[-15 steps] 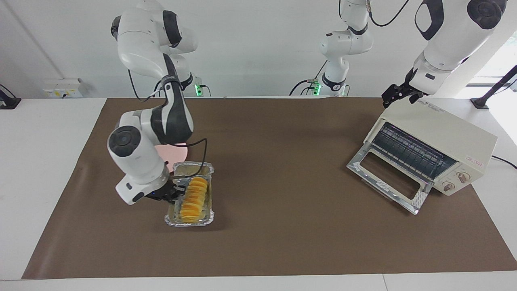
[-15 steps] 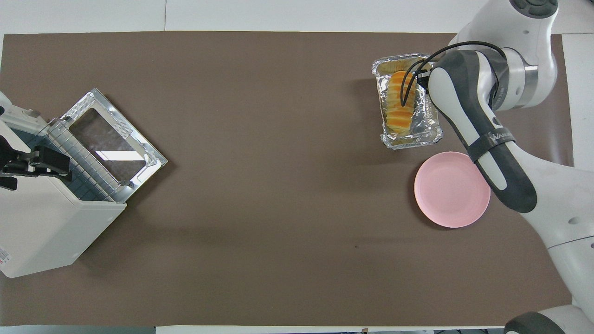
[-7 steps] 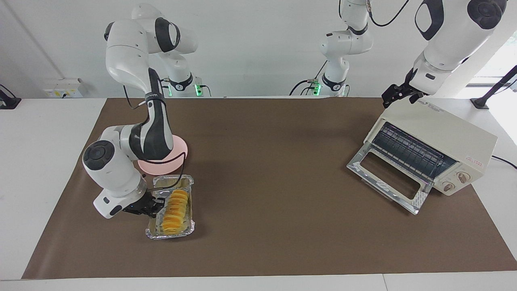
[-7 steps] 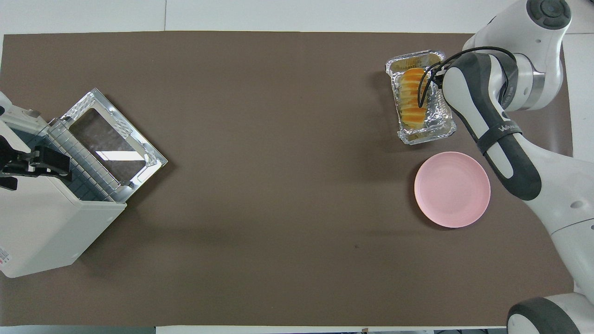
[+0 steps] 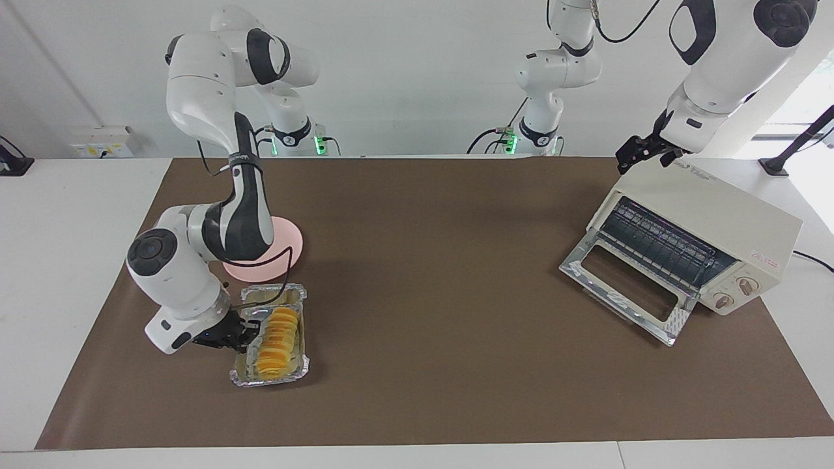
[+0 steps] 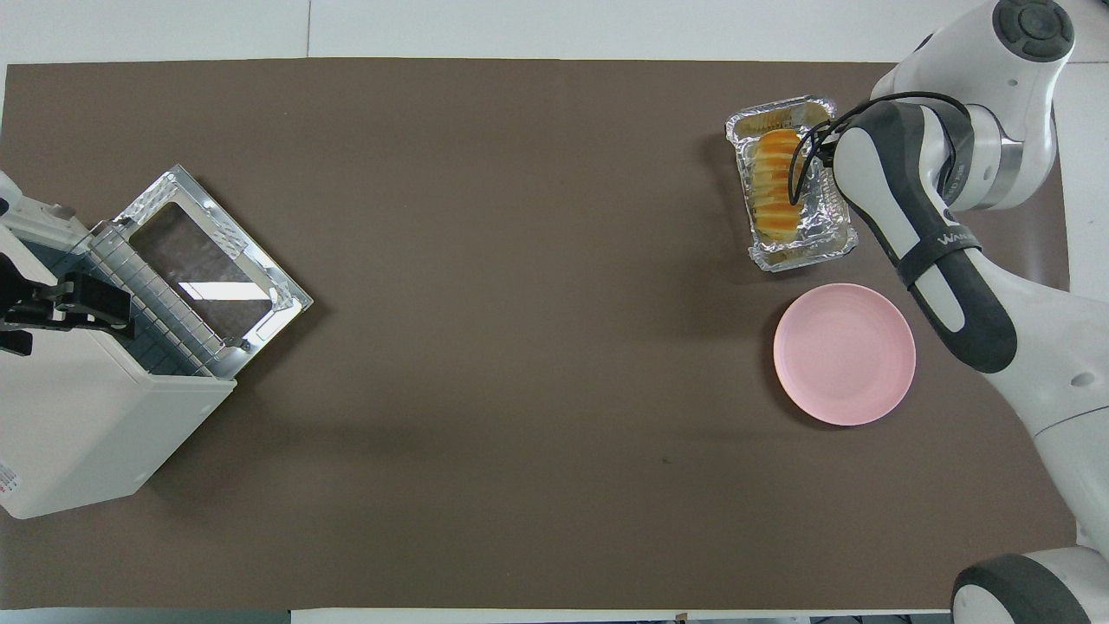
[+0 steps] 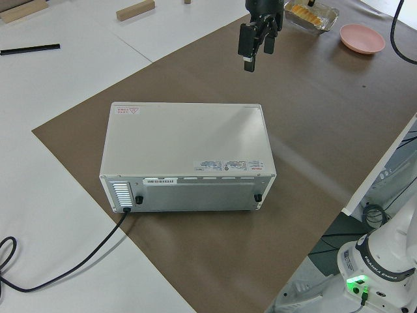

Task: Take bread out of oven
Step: 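Grasp the bread rolls in the tray with the right gripper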

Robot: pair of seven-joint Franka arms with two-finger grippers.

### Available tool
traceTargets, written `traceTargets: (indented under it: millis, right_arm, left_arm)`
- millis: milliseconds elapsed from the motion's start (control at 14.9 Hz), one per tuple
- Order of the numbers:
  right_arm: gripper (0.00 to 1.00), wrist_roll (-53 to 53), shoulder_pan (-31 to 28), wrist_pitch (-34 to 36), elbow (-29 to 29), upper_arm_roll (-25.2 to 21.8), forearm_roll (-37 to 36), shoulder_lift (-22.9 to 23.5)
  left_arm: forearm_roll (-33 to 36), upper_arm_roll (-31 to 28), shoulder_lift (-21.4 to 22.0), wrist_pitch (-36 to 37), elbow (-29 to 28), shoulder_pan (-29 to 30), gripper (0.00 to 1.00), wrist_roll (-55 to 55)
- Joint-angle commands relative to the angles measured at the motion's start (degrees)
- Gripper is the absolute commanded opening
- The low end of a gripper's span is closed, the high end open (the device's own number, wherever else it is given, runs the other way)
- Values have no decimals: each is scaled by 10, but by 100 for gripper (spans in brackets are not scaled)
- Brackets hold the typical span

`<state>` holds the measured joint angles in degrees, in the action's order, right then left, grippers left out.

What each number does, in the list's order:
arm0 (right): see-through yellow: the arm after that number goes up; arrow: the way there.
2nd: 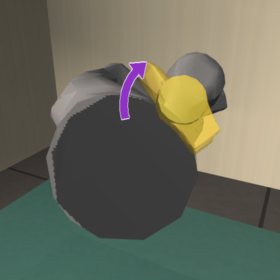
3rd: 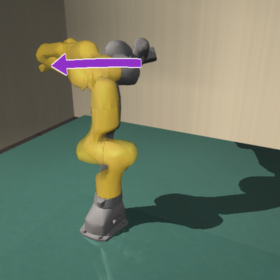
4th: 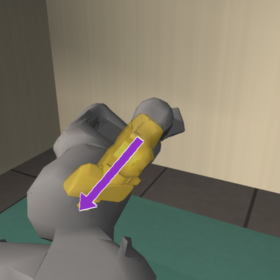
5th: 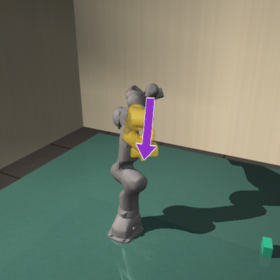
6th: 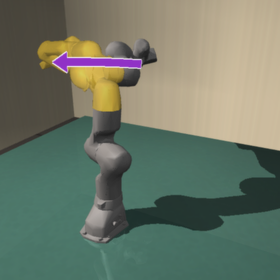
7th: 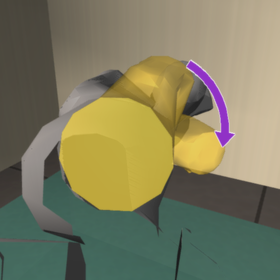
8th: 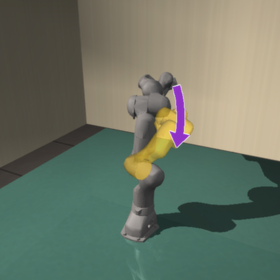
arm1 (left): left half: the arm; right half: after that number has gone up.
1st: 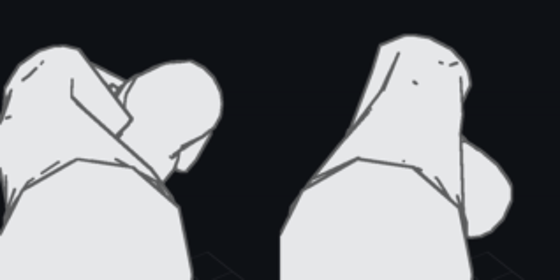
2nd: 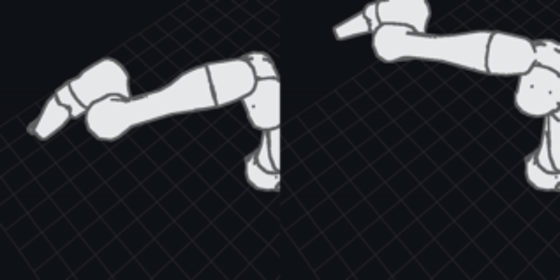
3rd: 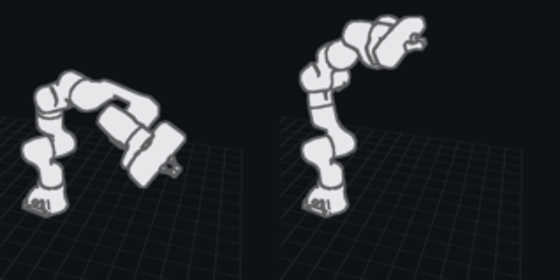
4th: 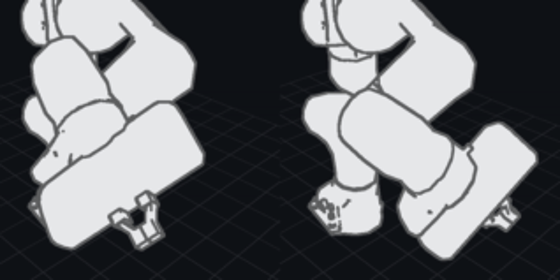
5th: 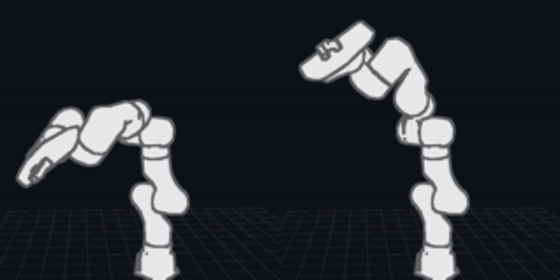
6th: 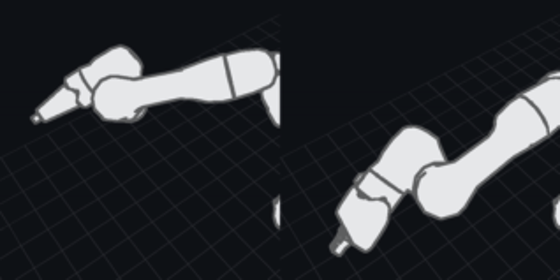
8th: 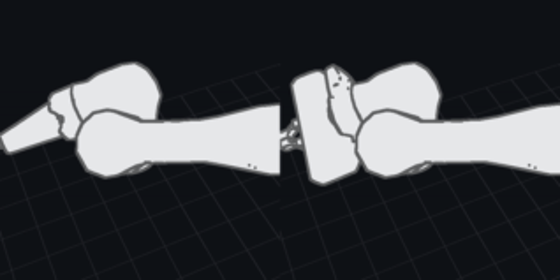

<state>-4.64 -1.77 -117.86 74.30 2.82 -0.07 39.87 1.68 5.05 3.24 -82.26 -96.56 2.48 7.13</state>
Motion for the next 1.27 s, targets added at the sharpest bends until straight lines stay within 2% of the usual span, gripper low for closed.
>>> traceTargets:
  millis: [0,201,401,669,937,1204]
  right_arm:
    - [100,-14,-7,-4,16,5,9,-12]
    - [100,-19,-2,70,14,4,-8,-35]
    - [100,-13,21,76,9,4,-40,-38]
    - [100,21,39,43,25,4,-62,-36]
    - [100,34,40,-30,76,4,-65,-35]
    - [100,66,65,-37,84,3,-66,-33]
  left_arm:
    - [-9,-4,8,11,1,-1,100,0]
    - [-9,-4,8,11,1,-1,100,0]
    - [-9,-4,8,11,1,-1,100,0]
    - [-9,-4,8,11,1,-1,100,0]
    - [-9,-4,8,11,1,-1,100,0]
    - [-9,-4,8,11,1,-1,100,0]
